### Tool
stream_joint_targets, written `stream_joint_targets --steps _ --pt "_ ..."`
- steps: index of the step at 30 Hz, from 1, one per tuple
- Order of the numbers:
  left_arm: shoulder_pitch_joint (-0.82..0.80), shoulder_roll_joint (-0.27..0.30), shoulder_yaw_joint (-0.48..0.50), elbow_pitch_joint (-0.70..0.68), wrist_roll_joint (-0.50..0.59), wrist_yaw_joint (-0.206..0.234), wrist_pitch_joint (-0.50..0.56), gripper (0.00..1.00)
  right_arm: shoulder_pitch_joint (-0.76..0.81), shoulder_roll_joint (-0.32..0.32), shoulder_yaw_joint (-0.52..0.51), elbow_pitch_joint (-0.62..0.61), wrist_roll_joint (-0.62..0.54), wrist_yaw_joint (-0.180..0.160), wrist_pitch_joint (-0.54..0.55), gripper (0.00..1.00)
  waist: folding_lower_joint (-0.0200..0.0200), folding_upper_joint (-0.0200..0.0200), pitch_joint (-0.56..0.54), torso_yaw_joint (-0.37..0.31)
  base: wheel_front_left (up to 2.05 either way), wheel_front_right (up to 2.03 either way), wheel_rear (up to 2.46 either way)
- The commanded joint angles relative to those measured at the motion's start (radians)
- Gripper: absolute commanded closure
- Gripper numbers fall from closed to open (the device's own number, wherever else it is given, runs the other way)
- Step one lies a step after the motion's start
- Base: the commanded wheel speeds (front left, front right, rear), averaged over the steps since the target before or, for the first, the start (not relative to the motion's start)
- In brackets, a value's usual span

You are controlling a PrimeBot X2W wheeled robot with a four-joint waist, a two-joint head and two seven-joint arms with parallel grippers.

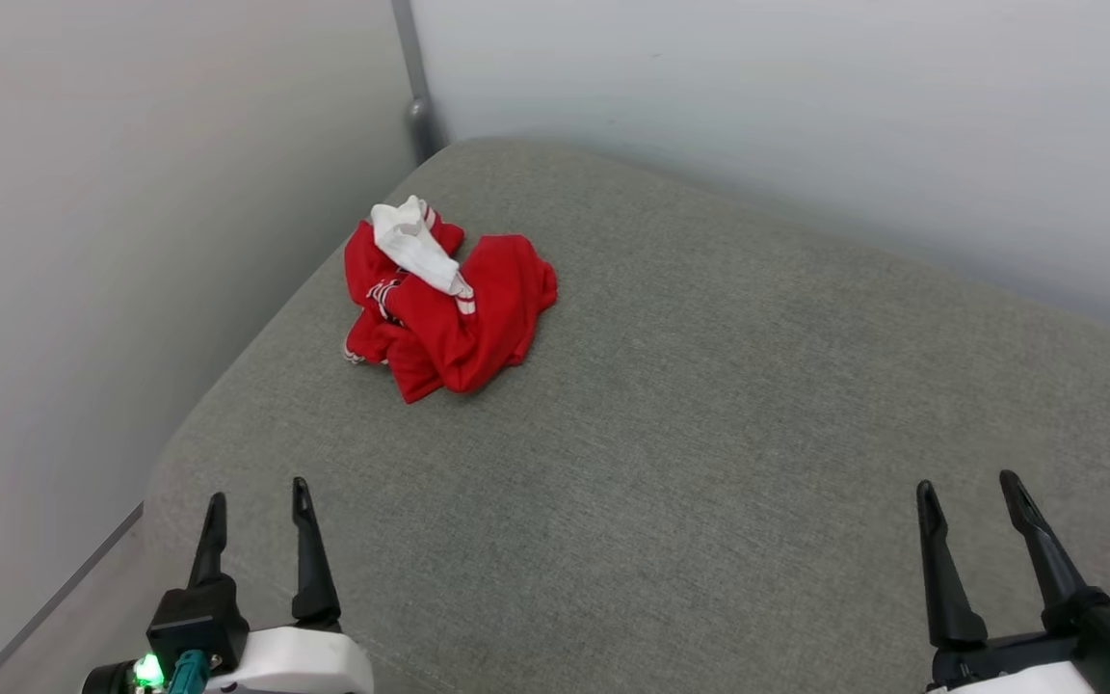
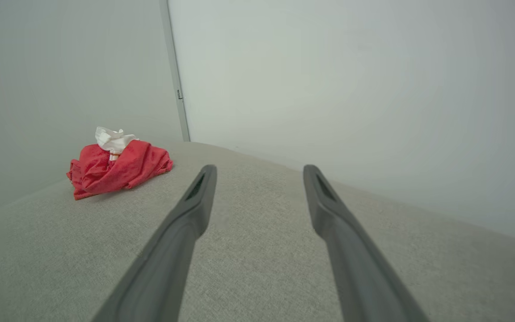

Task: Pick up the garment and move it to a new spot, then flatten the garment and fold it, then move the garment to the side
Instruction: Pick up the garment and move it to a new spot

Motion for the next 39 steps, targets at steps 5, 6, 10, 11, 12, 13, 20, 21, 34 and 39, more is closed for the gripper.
stream_joint_targets --steps 5,6,10,11,12,13,20,21,34,39 --pt "0.007 -0.001 0.007 -0.007 -0.001 0.017 -0.003 0.00 -0.024 0.002 0.013 0.004 -0.013 -0.001 -0.002 0.00 0.0000 0.0000 0.013 0.012 0.00 0.00 0.00" --pt "0.006 -0.001 0.008 -0.006 0.000 0.018 -0.003 0.00 -0.027 0.002 0.015 0.004 -0.014 -0.001 -0.002 0.00 0.0000 0.0000 0.014 0.012 0.00 0.00 0.00" --pt "-0.025 -0.001 0.017 0.009 -0.001 0.006 -0.003 0.00 -0.027 0.002 0.008 -0.001 -0.019 -0.001 -0.002 0.00 0.0000 0.0000 0.019 0.010 0.00 0.00 0.00" --pt "-0.039 -0.001 0.023 0.018 0.002 -0.001 -0.003 0.00 -0.026 0.002 0.006 -0.005 -0.020 -0.001 -0.002 0.00 0.0000 0.0000 0.022 0.007 0.00 0.00 0.00" --pt "-0.053 -0.001 0.034 0.027 0.006 -0.009 -0.003 0.00 -0.027 0.002 0.009 -0.009 -0.023 -0.001 -0.002 0.00 0.0000 0.0000 0.030 -0.001 0.00 0.00 0.00" --pt "-0.079 0.001 0.045 0.031 0.014 -0.019 -0.003 0.00 -0.031 0.002 0.007 -0.012 -0.028 -0.001 -0.002 0.00 0.0000 0.0000 0.037 -0.008 0.00 0.00 0.00" --pt "-0.301 0.082 0.137 0.136 0.017 -0.093 -0.003 0.00 -0.076 0.002 0.004 -0.035 -0.075 -0.001 -0.002 0.00 0.0000 0.0000 0.129 -0.096 0.00 0.00 0.00" --pt "-0.341 0.099 0.146 0.161 0.013 -0.103 -0.003 0.00 -0.084 0.002 0.000 -0.039 -0.079 -0.001 -0.002 0.00 0.0000 0.0000 0.143 -0.110 0.00 0.00 0.00" --pt "-0.774 0.360 0.196 0.394 -0.048 -0.237 0.234 0.00 -0.187 0.002 -0.024 -0.101 -0.138 -0.001 -0.003 0.00 0.0000 0.0000 0.343 -0.248 0.00 0.00 0.00" --pt "-0.886 0.450 0.146 0.451 -0.102 -0.290 0.461 0.00 -0.222 0.002 -0.024 -0.128 -0.149 -0.001 -0.002 0.00 0.0000 0.0000 0.407 -0.277 0.00 0.00 0.00"
